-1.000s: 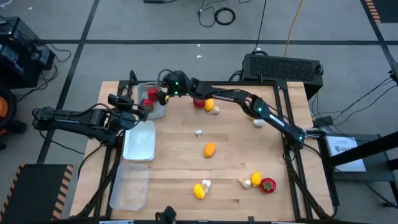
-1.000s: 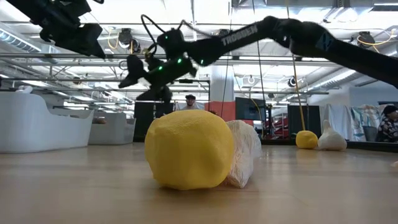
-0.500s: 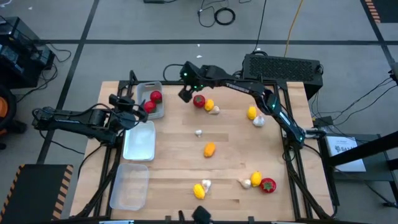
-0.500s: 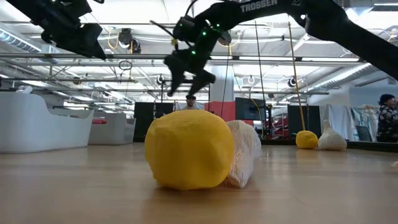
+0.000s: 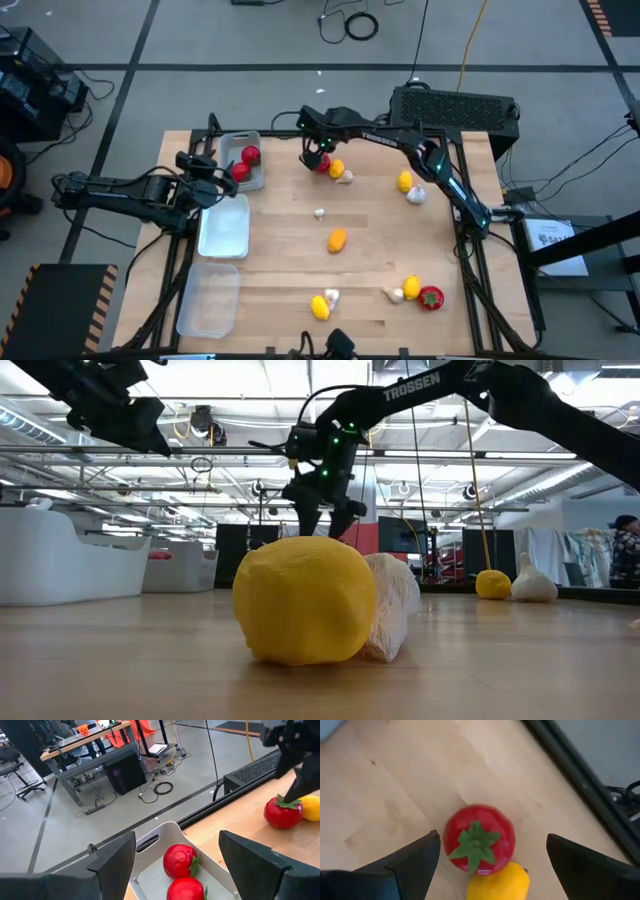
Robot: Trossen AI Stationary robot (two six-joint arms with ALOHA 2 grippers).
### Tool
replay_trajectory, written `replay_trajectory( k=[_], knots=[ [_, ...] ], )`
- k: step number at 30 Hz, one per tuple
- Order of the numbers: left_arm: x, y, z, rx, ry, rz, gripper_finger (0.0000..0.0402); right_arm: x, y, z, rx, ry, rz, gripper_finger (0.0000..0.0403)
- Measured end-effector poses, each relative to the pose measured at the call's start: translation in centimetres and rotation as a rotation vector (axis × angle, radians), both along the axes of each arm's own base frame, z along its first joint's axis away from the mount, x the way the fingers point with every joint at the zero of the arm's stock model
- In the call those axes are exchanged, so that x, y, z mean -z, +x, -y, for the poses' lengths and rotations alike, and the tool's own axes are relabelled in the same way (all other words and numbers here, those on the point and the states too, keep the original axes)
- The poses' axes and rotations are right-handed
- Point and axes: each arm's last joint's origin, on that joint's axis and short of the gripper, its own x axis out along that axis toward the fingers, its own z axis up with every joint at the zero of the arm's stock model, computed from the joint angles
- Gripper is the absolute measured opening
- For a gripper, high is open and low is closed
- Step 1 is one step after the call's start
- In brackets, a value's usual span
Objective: Sort produce into baskets
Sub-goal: Put the tomato into the gray bin
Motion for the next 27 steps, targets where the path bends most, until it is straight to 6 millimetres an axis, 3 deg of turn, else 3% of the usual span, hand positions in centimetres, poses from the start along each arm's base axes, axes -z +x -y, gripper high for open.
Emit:
replay_trajectory(
  k=[7,22,27],
  knots=[
    [0.0,0.0,0.0,0.000,0.000,0.000,0.0293,2.7,-0.2,0.0,0.010,0.016,-0.029,0.0352],
    [0.0,0.0,0.0,0.000,0.000,0.000,0.0293,3.1,-0.4,-0.1,0.008,0.050,-0.042,0.0352],
    [0.0,0.0,0.0,0.000,0.000,0.000,0.0293,4.3,-0.6,-0.4,-0.001,0.090,-0.062,0.0352]
  ],
)
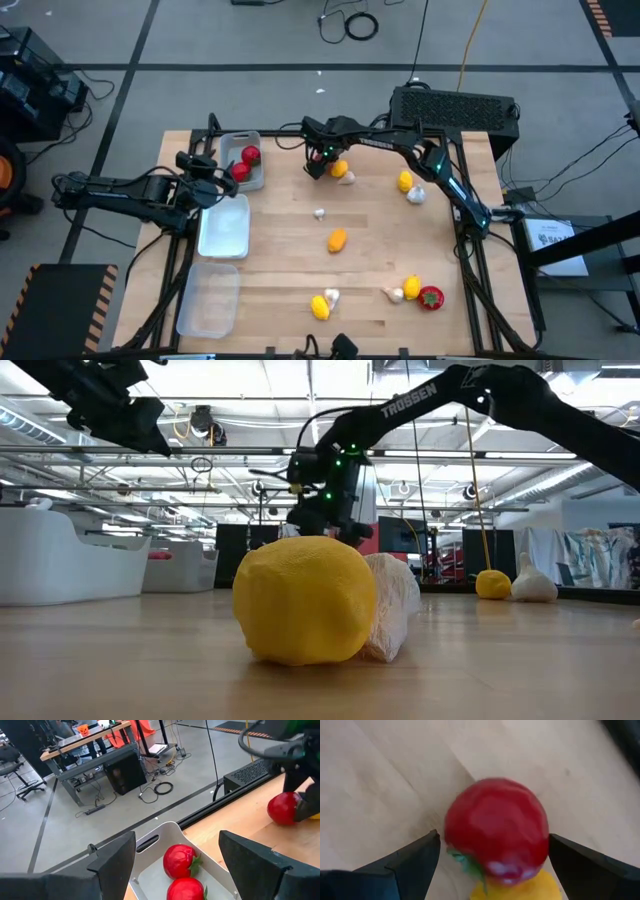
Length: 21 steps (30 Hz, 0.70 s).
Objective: Sort produce into baskets
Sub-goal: Put the tomato into the gray bin
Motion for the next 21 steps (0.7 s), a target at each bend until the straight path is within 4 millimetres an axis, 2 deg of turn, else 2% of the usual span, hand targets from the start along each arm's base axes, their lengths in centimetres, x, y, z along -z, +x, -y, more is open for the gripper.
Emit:
replay_trajectory(
  k=[6,17,21],
  knots=[
    [0.0,0.0,0.0,0.000,0.000,0.000,0.0293,1.4,-0.1,0.0,0.004,-0.003,0.003,0.0352],
    [0.0,0.0,0.0,0.000,0.000,0.000,0.0293,1.6,0.4,0.0,-0.024,-0.032,0.042,0.0351],
    [0.0,0.0,0.0,0.000,0.000,0.000,0.0293,1.6,0.4,0.0,-0.028,-0.031,0.038,0.0324]
  ],
)
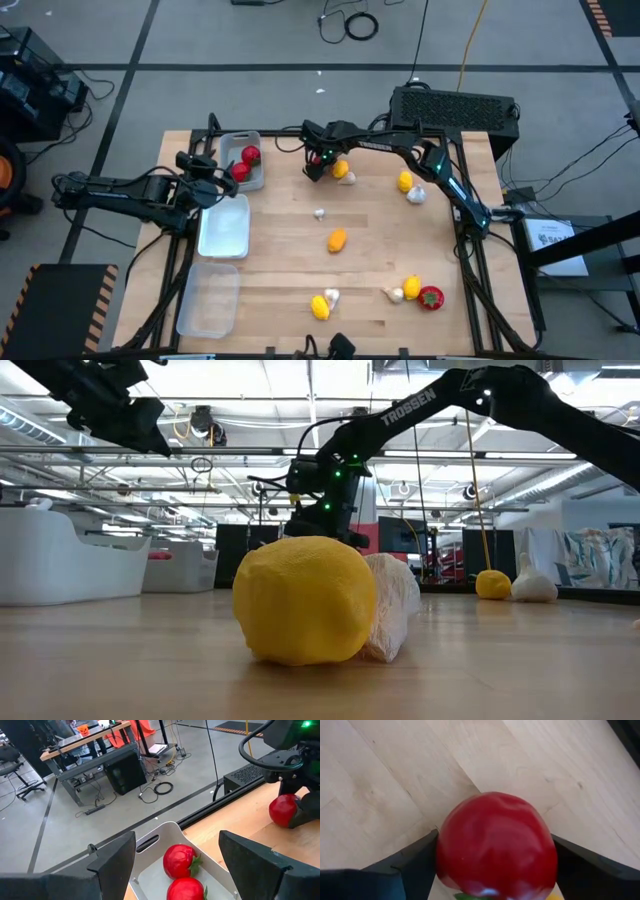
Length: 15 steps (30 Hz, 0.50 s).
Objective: Sort produce into baskets
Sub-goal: Put the tomato into the gray bin
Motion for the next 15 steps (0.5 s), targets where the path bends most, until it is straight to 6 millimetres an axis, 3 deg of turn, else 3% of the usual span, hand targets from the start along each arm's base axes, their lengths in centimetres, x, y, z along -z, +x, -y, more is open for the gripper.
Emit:
replay_trajectory(
  k=[7,15],
  knots=[
    [0.0,0.0,0.0,0.000,0.000,0.000,0.0293,-0.7,0.0,0.0,-0.020,0.006,-0.017,0.0290],
    [0.0,0.0,0.0,0.000,0.000,-0.001,0.0293,-5.1,1.6,0.1,-0.050,-0.075,0.132,0.0298]
  ],
)
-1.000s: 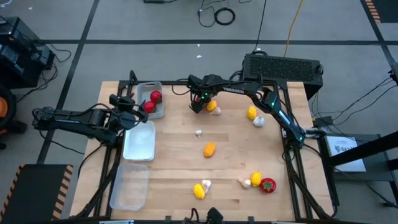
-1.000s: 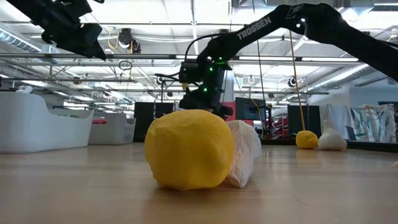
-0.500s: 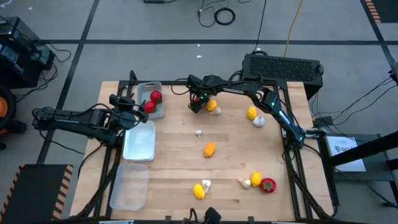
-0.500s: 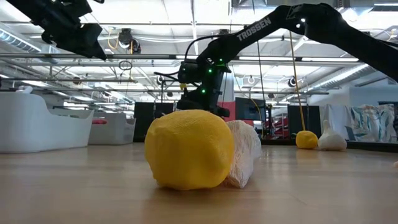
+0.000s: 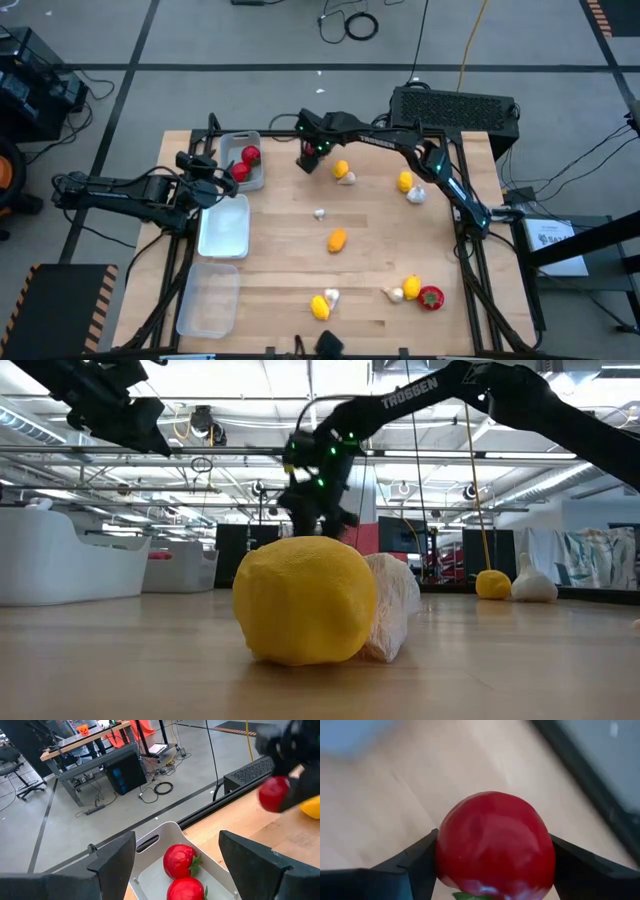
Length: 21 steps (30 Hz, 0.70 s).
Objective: Sort produce into baskets
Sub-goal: Put the tomato into the gray bin
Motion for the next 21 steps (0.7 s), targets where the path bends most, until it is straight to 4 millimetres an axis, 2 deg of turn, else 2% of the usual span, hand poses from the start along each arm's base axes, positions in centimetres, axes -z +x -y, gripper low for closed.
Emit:
replay_trajectory(
  k=[5,11,15,21],
  knots=[
    [0.0,0.0,0.0,0.000,0.000,0.000,0.0293,-1.8,2.8,-0.8,-0.003,-0.092,0.267,0.0299],
    [0.0,0.0,0.0,-0.001,0.000,0.000,0.0293,-1.8,6.8,-2.6,-0.024,-0.173,0.602,0.0299],
    [0.0,0.0,0.0,-0.001,0.000,0.000,0.0293,-0.6,8.8,-3.7,-0.037,-0.206,0.765,0.0299],
    [0.0,0.0,0.0,-0.001,0.000,0.000,0.0293,2.8,10.6,-4.2,-0.013,-0.194,0.923,0.0299]
  ],
)
